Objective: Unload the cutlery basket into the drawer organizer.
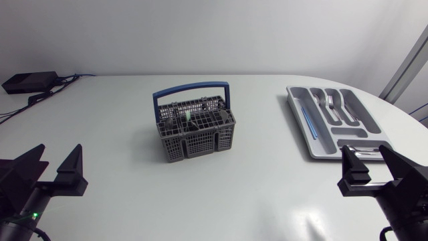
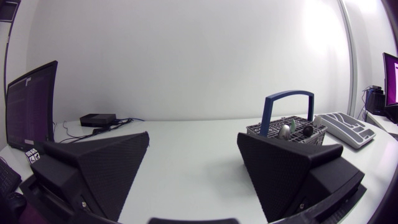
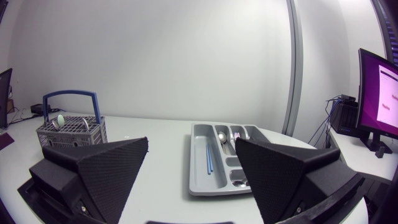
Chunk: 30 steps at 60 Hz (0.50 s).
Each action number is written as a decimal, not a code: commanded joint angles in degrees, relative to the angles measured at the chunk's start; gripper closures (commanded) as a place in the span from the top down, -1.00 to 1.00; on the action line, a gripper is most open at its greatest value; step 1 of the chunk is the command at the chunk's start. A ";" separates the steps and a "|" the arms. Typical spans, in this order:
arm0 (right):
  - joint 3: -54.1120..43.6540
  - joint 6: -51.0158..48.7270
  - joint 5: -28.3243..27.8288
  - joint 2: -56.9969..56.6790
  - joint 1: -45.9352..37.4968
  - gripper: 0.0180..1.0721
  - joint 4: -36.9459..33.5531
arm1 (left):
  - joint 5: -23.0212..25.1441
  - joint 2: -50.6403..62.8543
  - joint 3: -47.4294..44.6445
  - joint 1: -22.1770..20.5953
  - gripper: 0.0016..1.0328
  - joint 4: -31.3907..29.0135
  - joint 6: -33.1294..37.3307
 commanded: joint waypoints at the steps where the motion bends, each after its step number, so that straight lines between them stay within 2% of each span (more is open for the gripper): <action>1: -1.08 1.39 -0.19 -0.41 0.14 0.93 -0.41 | 0.44 -0.41 -1.15 0.42 0.92 0.06 -0.65; 30: -1.08 2.18 -0.10 -0.49 0.57 0.93 -0.14 | 0.35 -0.41 -1.06 -0.29 0.92 0.24 -1.88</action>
